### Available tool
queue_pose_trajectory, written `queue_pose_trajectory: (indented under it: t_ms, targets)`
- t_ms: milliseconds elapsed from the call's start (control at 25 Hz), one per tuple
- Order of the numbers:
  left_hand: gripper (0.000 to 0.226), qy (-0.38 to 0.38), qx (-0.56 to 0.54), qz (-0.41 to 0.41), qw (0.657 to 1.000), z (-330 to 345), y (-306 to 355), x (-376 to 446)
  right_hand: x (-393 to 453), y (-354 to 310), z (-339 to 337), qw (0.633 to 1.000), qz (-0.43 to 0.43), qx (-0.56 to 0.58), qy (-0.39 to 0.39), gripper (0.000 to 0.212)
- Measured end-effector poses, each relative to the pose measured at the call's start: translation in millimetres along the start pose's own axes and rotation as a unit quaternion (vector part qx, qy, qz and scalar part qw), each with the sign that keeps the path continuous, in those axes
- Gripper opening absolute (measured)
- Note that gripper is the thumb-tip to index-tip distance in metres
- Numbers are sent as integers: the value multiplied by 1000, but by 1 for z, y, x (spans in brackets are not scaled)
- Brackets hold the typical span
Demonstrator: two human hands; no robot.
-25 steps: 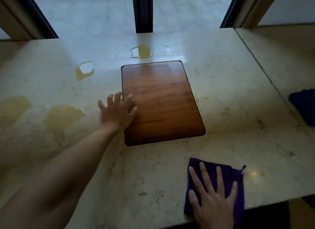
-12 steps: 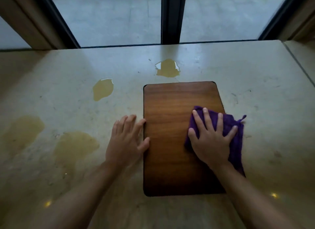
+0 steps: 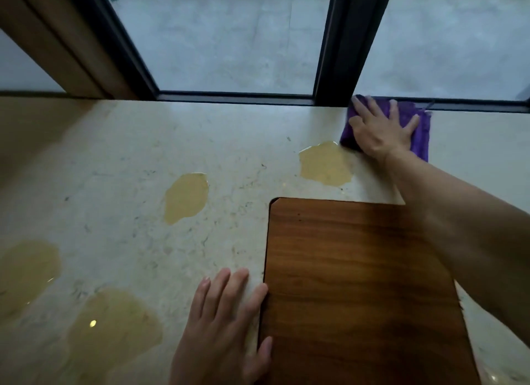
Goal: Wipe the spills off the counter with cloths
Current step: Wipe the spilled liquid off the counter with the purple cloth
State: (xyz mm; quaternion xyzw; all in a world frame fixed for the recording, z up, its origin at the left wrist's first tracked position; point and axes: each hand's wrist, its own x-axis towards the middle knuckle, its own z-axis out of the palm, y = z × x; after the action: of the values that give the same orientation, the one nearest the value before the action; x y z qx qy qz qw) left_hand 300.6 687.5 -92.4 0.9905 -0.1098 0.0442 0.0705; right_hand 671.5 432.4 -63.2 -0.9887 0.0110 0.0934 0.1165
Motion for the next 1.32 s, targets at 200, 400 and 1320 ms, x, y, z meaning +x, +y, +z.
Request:
queue_pose_trajectory:
  t_ms: [200, 400, 1320]
  targets:
    - [69, -17, -6, -5, 1000, -2, 0, -2, -21, -42, 10, 982, -177, -35, -47, 51]
    - [65, -38, -20, -21, 999, -14, 2, 0, -154, -48, 40, 954, -287, -60, -61, 51]
    - [39, -16, -31, 100, 994, -38, -32, -37, -409, -85, 115, 996, -3, -28, 83, 67]
